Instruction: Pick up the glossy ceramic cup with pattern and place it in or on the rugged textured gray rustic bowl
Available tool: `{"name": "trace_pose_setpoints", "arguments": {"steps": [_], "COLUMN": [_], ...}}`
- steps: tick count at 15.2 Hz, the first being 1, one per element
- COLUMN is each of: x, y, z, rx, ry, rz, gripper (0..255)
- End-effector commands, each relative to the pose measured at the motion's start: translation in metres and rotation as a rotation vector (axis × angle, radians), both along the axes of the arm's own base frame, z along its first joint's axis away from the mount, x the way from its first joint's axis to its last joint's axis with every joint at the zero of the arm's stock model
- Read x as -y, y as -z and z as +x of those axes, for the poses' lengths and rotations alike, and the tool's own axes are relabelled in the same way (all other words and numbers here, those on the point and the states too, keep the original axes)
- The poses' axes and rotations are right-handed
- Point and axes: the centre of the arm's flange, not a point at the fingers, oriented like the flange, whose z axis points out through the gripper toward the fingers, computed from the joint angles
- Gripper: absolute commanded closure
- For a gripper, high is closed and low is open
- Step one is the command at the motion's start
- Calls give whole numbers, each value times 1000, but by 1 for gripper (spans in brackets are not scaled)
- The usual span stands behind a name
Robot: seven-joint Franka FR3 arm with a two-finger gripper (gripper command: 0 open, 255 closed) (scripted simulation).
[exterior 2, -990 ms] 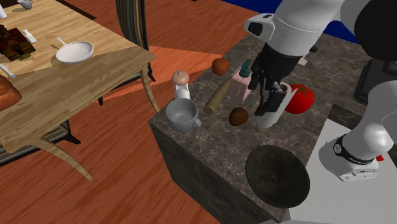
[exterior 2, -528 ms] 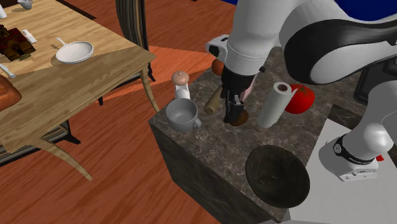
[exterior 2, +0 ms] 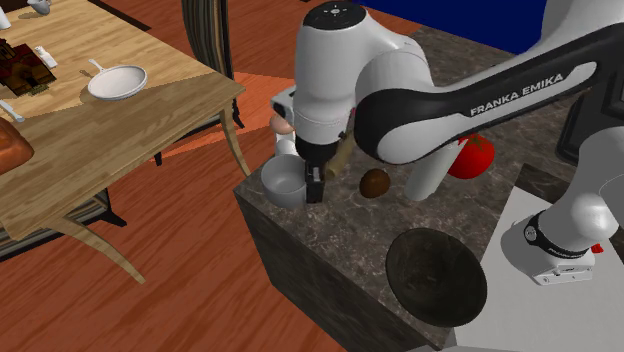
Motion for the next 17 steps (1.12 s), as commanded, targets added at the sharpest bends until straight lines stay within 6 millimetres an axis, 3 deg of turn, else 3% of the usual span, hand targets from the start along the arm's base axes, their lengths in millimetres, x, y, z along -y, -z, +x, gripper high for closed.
{"name": "trace_pose_setpoints", "arguments": {"steps": [1, 5, 12, 17], "x": [3, 6, 7, 7], "y": [19, 47, 87, 87], "z": [21, 57, 60, 60], "rx": [-5, -13, -13, -13], "ry": [-3, -8, -8, -8], "rz": [-8, -21, -21, -21], "gripper": [0, 0, 0, 0]}}
